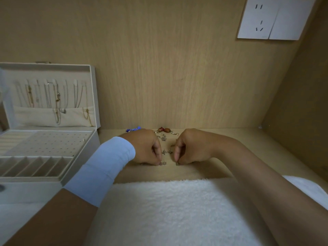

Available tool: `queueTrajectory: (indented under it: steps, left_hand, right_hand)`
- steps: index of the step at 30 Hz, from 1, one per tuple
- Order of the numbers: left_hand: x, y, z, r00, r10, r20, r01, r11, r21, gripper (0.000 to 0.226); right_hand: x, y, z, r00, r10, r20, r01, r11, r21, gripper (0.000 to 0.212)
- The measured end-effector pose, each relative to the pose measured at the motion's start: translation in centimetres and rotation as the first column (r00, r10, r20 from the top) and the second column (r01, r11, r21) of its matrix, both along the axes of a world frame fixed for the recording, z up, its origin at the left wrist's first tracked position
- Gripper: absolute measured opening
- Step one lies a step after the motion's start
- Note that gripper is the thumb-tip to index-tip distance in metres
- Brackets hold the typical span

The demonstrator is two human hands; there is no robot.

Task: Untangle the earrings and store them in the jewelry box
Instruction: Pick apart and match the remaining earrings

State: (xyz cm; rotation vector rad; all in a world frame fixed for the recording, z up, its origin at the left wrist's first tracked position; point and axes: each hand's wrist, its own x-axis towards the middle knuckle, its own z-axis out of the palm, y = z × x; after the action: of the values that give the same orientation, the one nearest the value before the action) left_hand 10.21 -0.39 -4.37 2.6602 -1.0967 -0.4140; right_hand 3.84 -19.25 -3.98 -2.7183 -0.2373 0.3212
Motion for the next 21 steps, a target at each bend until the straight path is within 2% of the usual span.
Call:
queueTrajectory:
  steps: [4, 8, 10, 17, 21]
  left_hand:
    - [0.2, 0.3, 0.7, 1.0, 0.021, 0.012, -0.02, 0.999, -0.038, 0.007]
    - [0.1, -0.1, 1.8, 0.998, 0.064, 0.003, -0.062, 0.975, -0.214, 0.007]
    - [-0.1, -1.4, 1.8, 0.998, 0.063, 0.019, -0.056, 0.962, -0.266, 0.007]
    - [-0.6, -7.0, 0.8, 1.0, 0.001, 0.018, 0.002, 0.989, -0.15, 0.014]
    - [-0.2, -7.3, 0.2, 0.999, -0.013, 0.036, 0.018, 0.99, -0.143, 0.012]
  right_hand:
    - [0.0, -0.8, 0.9, 1.0, -0.004, 0.029, 0.003, 0.999, 0.036, 0.015]
    - [-0.2, -3.7, 3.0, 0.982, -0.101, 0.16, 0.087, 0.992, 0.092, 0.02]
    - [-0.3, -5.0, 3.4, 0.974, -0.14, 0.178, 0.123, 0.987, 0.104, 0.019]
    - [-0.3, -6.1, 2.3, 0.992, -0.125, 0.035, 0.125, 0.992, 0.016, 0.015]
    - [-0.1, -5.5, 1.7, 0.993, -0.079, -0.089, 0.082, 0.996, 0.041, 0.017]
